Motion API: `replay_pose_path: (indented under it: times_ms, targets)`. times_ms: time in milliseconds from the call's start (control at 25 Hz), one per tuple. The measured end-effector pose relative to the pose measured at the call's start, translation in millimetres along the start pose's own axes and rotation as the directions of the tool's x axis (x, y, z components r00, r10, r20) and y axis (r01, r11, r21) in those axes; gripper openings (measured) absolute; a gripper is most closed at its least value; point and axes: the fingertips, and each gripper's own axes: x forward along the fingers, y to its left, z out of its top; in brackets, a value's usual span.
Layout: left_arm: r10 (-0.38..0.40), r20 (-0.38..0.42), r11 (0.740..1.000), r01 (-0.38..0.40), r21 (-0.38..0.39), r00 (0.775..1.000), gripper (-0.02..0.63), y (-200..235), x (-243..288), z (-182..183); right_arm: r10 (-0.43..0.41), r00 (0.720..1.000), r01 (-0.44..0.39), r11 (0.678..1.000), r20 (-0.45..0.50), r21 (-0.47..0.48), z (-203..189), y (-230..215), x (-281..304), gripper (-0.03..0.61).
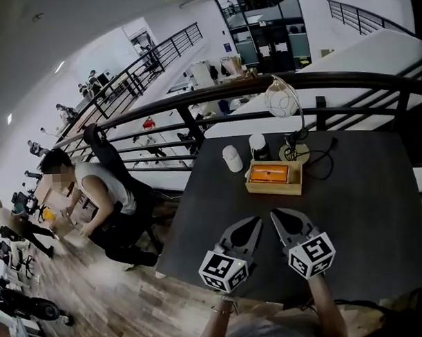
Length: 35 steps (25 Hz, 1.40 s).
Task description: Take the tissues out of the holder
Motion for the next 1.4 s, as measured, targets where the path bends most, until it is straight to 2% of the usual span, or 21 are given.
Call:
replay_pose_path:
  times_ms: [280,480,640,760,880,960,1080,1320,1400]
  targets:
    - [-0.07,-0.025,0.997,0.069,-0.032,0.997,0.008,21.9,20.6,-19.3,-0.006,0.995,-0.002,0.997,-0.101,-0.08,-14.6,-18.6,23.3,0.014]
    - [-0.057,-0.045,0.996,0.053,-0.07,0.997,0.008,36.0,38.0,-31.4,0.005,0.977,-0.032,0.992,-0.214,-0.126,-18.9,-43.0,37.4,0.014]
    - [-0.04,-0.052,0.995,0.035,-0.095,0.998,0.008,50.8,57.0,-41.6,0.012,0.939,-0.09,0.974,-0.344,-0.209,-34.5,-71.1,55.7,0.014]
    - [-0.021,-0.064,0.995,0.014,-0.1,0.998,0.008,64.4,64.6,-50.9,0.047,0.908,-0.146,0.967,-0.417,-0.21,-47.6,-84.2,69.2,0.015]
    - [-0.009,-0.089,0.996,0.0,-0.094,0.996,0.008,78.7,71.0,-61.8,0.036,0.875,-0.175,0.953,-0.483,-0.246,-58.7,-99.1,86.2,0.015]
    - [0.003,-0.095,0.994,-0.014,-0.108,0.995,0.008,89.0,75.2,-67.5,0.026,0.855,-0.18,0.951,-0.518,-0.25,-64.2,-110.2,99.3,0.023]
    - [0.018,-0.101,0.992,-0.031,-0.125,0.995,0.008,101.3,80.8,-74.8,0.032,0.827,-0.185,0.958,-0.561,-0.218,-72.2,-124.2,117.5,0.089]
    - [0.023,-0.117,0.991,-0.038,-0.128,0.993,0.008,117.3,92.9,-83.2,0.025,0.769,-0.233,0.942,-0.639,-0.243,-89.6,-140.9,146.2,0.11]
    - [0.025,-0.121,0.991,-0.041,-0.128,0.992,0.008,118.8,91.5,-84.3,0.029,0.757,-0.242,0.94,-0.653,-0.239,-94.0,-140.3,149.9,0.114]
